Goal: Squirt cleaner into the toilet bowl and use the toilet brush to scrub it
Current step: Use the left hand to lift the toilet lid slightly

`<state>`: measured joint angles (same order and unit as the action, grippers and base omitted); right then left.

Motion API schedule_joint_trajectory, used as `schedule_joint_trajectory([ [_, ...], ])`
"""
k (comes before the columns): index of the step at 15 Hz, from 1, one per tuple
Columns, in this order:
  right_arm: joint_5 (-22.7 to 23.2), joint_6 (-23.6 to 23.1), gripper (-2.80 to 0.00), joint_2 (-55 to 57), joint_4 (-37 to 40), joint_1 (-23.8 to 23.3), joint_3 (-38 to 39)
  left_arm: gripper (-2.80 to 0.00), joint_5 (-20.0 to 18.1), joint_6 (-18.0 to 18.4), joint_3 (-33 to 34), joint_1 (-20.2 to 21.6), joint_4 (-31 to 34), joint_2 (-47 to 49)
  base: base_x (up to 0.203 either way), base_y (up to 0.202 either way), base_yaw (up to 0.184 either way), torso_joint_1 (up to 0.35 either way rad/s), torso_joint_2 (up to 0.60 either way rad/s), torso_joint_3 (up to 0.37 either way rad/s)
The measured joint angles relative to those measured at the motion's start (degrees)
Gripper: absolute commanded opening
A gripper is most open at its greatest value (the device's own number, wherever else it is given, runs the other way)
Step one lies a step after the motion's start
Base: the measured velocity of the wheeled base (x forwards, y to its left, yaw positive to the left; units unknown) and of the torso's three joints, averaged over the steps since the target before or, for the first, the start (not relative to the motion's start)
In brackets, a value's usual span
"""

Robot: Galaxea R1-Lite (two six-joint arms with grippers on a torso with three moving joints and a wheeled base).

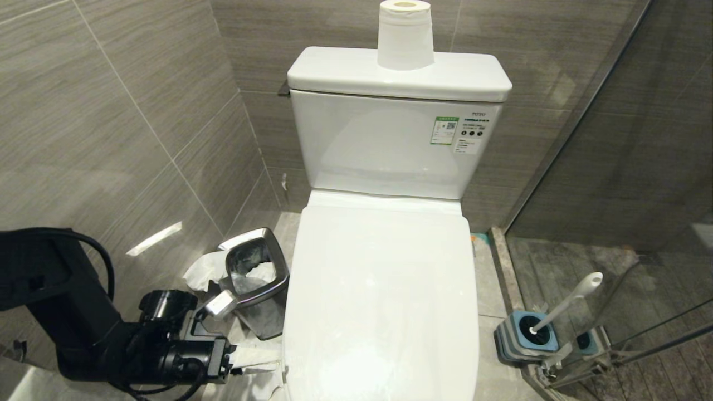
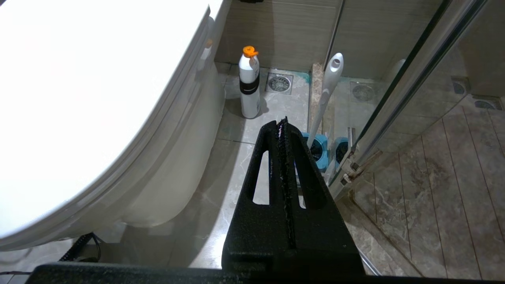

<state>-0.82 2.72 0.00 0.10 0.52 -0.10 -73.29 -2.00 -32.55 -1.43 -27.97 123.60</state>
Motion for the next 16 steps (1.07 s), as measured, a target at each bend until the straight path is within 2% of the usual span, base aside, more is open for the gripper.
schedule_joint_trajectory([
  [2,0.05,0.0,-2.8,0.0,-0.02,0.0,0.0,0.0,1.44,-0.21,-0.89,-0.27,-0.04,0.59,0.0,0.0,0.0,0.0,0.0,0.0],
  [6,0.02,0.0,-2.8,0.0,-0.02,0.0,0.0,0.0,1.91,-0.24,-1.62,-0.53,0.16,1.08,0.0,0.0,0.0,0.0,0.0,0.0],
  [16,0.0,-0.02,-2.8,0.0,0.0,0.0,0.0,0.0,1.04,-1.41,-1.65,-1.18,0.31,0.97,0.0,0.0,0.0,0.0,0.0,0.0],
])
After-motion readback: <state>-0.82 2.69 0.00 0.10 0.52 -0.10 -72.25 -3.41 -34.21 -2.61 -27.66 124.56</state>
